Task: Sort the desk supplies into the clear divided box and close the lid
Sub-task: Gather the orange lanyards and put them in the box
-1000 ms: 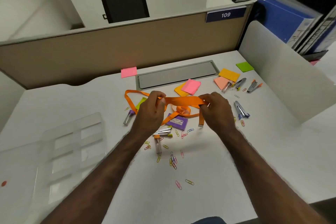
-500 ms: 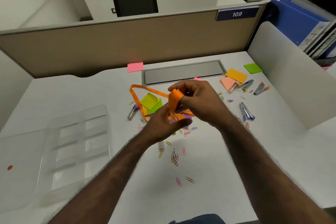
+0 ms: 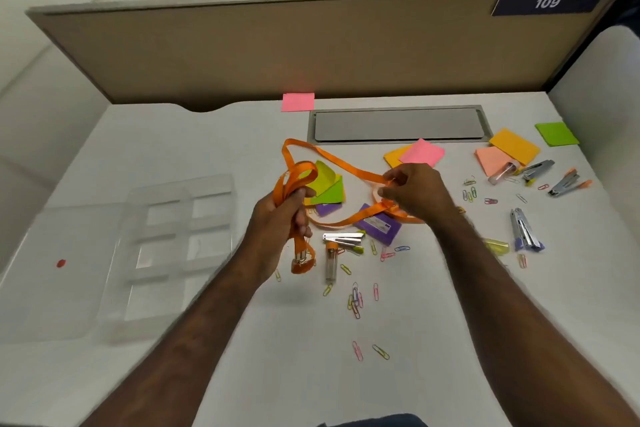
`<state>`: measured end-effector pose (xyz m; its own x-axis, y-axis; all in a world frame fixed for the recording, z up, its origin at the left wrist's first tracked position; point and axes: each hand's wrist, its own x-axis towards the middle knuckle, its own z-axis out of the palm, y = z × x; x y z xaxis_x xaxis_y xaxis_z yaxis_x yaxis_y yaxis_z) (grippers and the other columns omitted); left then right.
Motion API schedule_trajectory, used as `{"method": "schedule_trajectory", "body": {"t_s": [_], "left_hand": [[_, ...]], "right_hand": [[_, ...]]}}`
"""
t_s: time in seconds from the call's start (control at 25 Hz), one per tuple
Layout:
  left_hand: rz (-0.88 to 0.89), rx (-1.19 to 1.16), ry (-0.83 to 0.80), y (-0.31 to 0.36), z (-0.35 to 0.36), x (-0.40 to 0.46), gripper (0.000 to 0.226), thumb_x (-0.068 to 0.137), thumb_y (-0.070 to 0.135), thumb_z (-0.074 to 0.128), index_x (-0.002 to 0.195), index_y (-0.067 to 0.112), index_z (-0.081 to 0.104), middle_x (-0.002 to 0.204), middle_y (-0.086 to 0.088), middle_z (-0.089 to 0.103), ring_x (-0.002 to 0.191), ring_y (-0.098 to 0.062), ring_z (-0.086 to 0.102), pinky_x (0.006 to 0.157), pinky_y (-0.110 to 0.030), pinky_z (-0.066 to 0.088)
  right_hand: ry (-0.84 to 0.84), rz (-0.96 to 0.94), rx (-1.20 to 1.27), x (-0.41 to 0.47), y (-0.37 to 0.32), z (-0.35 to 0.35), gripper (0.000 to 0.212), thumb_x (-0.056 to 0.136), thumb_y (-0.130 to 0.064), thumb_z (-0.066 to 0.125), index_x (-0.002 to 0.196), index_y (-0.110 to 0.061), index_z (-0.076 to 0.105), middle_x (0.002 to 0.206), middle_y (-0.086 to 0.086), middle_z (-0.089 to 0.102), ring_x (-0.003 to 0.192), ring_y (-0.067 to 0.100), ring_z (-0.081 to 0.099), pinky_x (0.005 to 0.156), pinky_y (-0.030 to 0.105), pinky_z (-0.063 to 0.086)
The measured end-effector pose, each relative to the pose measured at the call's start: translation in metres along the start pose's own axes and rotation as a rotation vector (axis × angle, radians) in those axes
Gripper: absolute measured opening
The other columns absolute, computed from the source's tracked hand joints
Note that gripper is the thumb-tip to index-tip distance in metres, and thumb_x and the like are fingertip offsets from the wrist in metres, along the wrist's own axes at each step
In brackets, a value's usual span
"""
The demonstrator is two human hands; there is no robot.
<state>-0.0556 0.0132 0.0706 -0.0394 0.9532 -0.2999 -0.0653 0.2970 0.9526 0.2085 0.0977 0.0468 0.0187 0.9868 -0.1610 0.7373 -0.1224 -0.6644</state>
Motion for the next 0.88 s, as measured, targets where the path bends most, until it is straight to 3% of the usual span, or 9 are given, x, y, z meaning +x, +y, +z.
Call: {"method": "schedule_trajectory", "body": {"t_s": [0.08, 0.24, 0.36, 0.52, 0.64, 0.8, 0.88], "left_hand": [[0.003, -0.054, 0.023, -0.003, -0.011, 0.001, 0.029, 0.099, 0.044, 0.06, 0.102, 0.02, 0.076, 0.059, -0.001, 0.05, 0.053, -0.013, 0.052, 0.061, -0.031, 0.055], [0.01, -0.065, 0.06, -0.011, -0.027, 0.003, 0.034, 0.093, 0.053, 0.063, 0.101, 0.022, 0.075, 0.059, -0.001, 0.048, 0.051, -0.011, 0.048, 0.055, -0.028, 0.049], [0.006, -0.058, 0.052, -0.015, -0.029, 0.005, 0.039, 0.088, 0.058, 0.065, 0.103, 0.024, 0.076, 0.061, -0.001, 0.05, 0.052, -0.01, 0.049, 0.055, -0.028, 0.049], [-0.009, -0.076, 0.025, -0.015, -0.028, 0.004, 0.04, 0.084, 0.061, 0.068, 0.101, 0.026, 0.077, 0.061, 0.0, 0.053, 0.052, -0.01, 0.051, 0.054, -0.027, 0.049], [-0.014, -0.082, 0.021, -0.01, -0.029, 0.0, 0.036, 0.088, 0.059, 0.066, 0.1, 0.027, 0.077, 0.063, -0.001, 0.056, 0.053, -0.01, 0.051, 0.055, -0.027, 0.05], [0.036, -0.076, 0.025, 0.006, -0.026, -0.006, 0.028, 0.096, 0.05, 0.062, 0.097, 0.027, 0.077, 0.064, -0.002, 0.059, 0.055, -0.011, 0.055, 0.056, -0.027, 0.051], [0.09, -0.042, 0.007, 0.014, -0.025, -0.01, 0.03, 0.1, 0.048, 0.058, 0.098, 0.024, 0.076, 0.067, -0.003, 0.061, 0.058, -0.013, 0.057, 0.056, -0.025, 0.05]], "right_hand": [[-0.075, 0.075, -0.191, 0.014, 0.018, 0.02, 0.035, 0.081, -0.028, 0.085, 0.112, -0.016, 0.073, 0.105, 0.004, 0.074, 0.094, 0.023, 0.068, 0.081, 0.037, 0.059], [-0.122, 0.117, -0.387, 0.021, 0.032, 0.047, 0.02, 0.076, -0.024, 0.085, 0.088, -0.016, 0.072, 0.094, 0.006, 0.074, 0.082, 0.025, 0.067, 0.072, 0.036, 0.058], [-0.07, 0.088, -0.378, 0.023, 0.032, 0.055, 0.018, 0.082, -0.034, 0.082, 0.09, -0.019, 0.077, 0.095, 0.004, 0.075, 0.078, 0.021, 0.064, 0.066, 0.031, 0.052], [-0.013, 0.017, -0.325, 0.018, 0.026, 0.042, 0.024, 0.088, -0.036, 0.075, 0.105, -0.019, 0.078, 0.104, 0.005, 0.074, 0.091, 0.023, 0.067, 0.075, 0.035, 0.057], [0.129, -0.085, -0.218, 0.008, 0.005, 0.019, 0.023, 0.09, -0.029, 0.071, 0.11, -0.017, 0.075, 0.109, 0.002, 0.075, 0.094, 0.02, 0.067, 0.082, 0.039, 0.058], [0.22, -0.268, -0.054, -0.014, -0.041, -0.02, 0.018, 0.096, -0.027, 0.066, 0.111, -0.019, 0.063, 0.1, -0.006, 0.069, 0.09, 0.012, 0.064, 0.072, 0.023, 0.05], [0.249, -0.388, -0.041, -0.029, -0.068, -0.041, 0.012, 0.099, -0.026, 0.062, 0.109, -0.02, 0.06, 0.095, -0.006, 0.068, 0.087, 0.014, 0.065, 0.071, 0.024, 0.053]]}}
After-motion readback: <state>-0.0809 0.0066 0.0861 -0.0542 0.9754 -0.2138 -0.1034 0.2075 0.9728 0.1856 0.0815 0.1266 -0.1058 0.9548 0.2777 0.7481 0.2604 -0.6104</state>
